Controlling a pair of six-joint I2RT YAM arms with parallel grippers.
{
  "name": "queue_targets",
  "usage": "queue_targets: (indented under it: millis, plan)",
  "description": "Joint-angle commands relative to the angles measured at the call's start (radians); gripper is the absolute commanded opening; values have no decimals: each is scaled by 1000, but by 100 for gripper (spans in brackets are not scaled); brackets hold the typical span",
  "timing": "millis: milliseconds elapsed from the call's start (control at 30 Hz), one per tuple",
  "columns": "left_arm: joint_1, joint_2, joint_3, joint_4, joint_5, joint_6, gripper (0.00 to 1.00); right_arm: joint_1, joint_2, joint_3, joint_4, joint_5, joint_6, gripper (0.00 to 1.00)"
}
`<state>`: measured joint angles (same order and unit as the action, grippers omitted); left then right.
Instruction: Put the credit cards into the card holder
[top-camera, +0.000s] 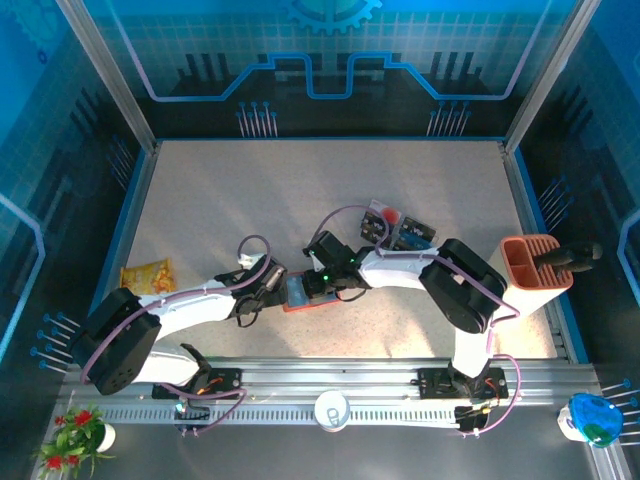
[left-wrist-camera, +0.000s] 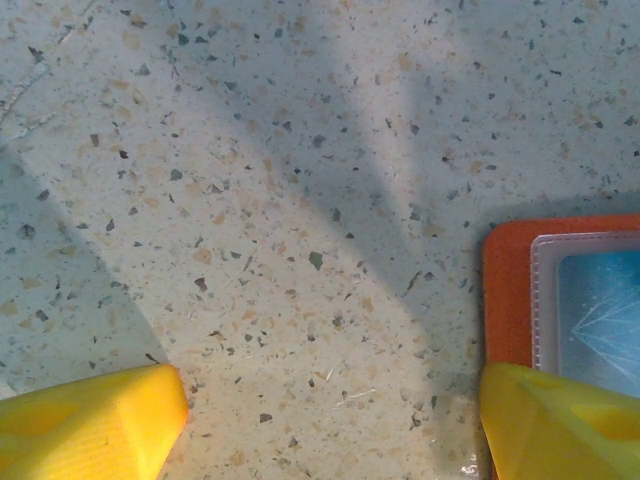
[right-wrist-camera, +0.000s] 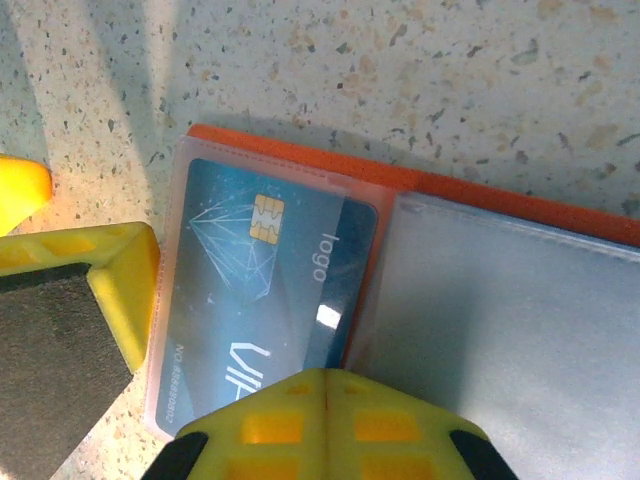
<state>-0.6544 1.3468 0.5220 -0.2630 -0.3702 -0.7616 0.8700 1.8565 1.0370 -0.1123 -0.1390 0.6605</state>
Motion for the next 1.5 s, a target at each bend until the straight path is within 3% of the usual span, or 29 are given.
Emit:
queue_targets:
  millis: [0,167,333,700,967,1267,1467]
  plan:
    - [12,54,-25,14,34,-16,81,23,38,35,-26,-8,-9,0]
    - [12,40,-12,1,37,-13,81,32,35,54,-32,-30,-9,0]
    - [12,-13,13,-37,38,-3,81,22,-67,28,-43,-16,-11,4]
    - [21,-141,107,-122,60,39,83,-79,-321,-150,-107,116,-43,41]
    - [20,-73,212,-114,129,71,83,-118,-309,-181,-136,167,-86,51]
    - [-13,55,275,-98,134,82,84,-128,-219,-163,-120,182,-104,47]
    - [-33,135,305,-95,136,90,84,-132,-228,-176,-101,170,-104,6]
